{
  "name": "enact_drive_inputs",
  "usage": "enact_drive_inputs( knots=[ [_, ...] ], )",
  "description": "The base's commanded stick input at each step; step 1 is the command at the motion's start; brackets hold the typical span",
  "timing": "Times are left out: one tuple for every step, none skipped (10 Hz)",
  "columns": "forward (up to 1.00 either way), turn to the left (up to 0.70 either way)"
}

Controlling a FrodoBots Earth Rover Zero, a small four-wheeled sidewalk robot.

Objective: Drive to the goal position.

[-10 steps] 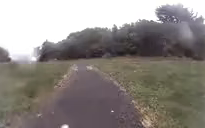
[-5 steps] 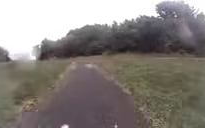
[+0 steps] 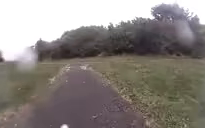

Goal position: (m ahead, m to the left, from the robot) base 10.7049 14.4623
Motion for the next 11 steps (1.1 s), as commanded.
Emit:
enact_drive_inputs(
  knots=[
    [0.7,-0.16],
    [0.7,-0.08],
    [0.7,0.0],
    [0.7,0.0],
    [0.7,0.0],
    [0.7,0.0],
    [0.7,0.0],
    [0.7,0.0],
    [0.7,0.0],
    [0.7,0.35],
    [0.7,0.35]
  ],
)
